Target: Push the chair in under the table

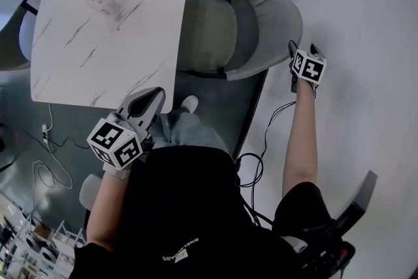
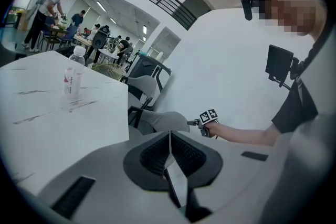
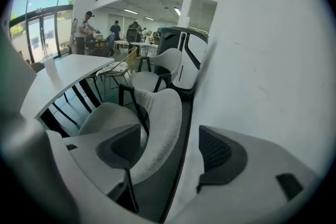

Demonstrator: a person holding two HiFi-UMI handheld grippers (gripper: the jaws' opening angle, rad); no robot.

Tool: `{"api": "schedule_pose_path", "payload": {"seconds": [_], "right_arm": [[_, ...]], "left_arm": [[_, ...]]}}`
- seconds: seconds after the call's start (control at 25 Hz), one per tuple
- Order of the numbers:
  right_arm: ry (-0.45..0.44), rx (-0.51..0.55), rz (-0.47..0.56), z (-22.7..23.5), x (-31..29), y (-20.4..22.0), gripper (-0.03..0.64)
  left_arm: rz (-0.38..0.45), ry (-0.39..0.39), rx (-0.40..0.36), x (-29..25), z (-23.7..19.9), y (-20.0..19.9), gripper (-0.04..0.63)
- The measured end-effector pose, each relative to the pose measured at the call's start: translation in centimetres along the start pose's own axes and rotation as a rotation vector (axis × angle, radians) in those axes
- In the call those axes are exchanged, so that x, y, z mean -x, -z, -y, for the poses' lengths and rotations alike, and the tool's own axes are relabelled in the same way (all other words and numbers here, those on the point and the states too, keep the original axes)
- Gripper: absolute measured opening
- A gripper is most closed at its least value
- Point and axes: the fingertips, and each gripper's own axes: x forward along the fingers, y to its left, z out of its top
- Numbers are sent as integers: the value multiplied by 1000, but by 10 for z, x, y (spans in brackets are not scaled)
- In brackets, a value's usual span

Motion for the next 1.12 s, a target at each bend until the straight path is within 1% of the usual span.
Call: {"api": "schedule_pose_path", "payload": {"seconds": [0.12, 0.2, 0.32, 0.4, 0.76, 0.8, 0.88, 0.96, 1.04, 1.12], "right_arm": [[-16, -77, -28, 5, -21, 8, 328], [-10, -101, -37, 6, -35, 14, 328], [7, -114, -49, 8, -53, 21, 327], [4, -123, -64, 6, -64, 26, 327], [-83, -161, -123, -18, -97, 45, 316], [-83, -170, -127, -22, -99, 47, 296], [-47, -196, -121, -22, -99, 47, 270], [-4, -254, -105, -15, -98, 44, 179], [9, -299, -101, -12, -98, 43, 146], [3, -311, -103, -13, -100, 43, 139]], "left_arm": [[-19, 2, -5, -1, 3, 5, 0], [-34, -2, -5, -2, 2, 7, 0], [-39, -7, 1, -3, 2, 9, 0], [-44, -11, 1, -3, 2, 11, 0], [-58, -43, 29, 2, -11, 16, 0], [-57, -48, 34, 4, -13, 16, 0], [-54, -60, 48, 7, -17, 16, 0], [-50, -68, 67, 11, -21, 17, 0], [-50, -75, 84, 12, -26, 21, 0], [-50, -84, 98, 13, -34, 24, 0]]}}
